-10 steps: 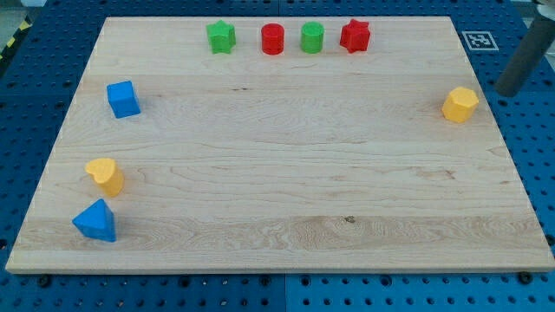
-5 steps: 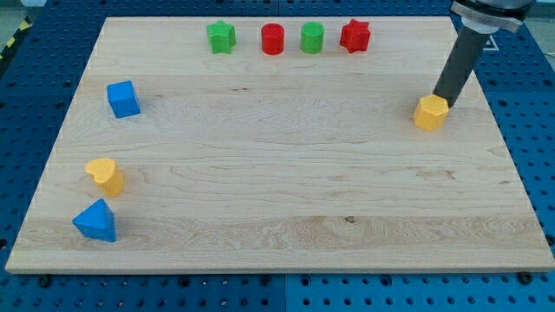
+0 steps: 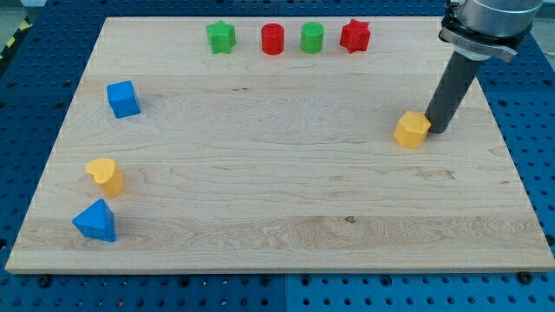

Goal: Move the yellow hexagon towards center left

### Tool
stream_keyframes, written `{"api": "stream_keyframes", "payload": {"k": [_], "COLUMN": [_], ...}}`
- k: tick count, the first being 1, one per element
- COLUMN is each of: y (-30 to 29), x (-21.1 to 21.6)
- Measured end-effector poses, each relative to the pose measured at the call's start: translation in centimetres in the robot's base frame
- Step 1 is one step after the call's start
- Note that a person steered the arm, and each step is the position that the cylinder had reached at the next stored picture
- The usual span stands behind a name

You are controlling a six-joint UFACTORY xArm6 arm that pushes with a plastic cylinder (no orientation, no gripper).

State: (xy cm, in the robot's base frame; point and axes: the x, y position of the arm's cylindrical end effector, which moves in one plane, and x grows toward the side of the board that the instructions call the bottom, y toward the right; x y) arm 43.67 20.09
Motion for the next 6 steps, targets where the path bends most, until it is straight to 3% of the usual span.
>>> {"api": "stream_keyframes", "payload": {"k": [2,6], "y": [-4.3,-20.5], "x": [3.0,6.1]}}
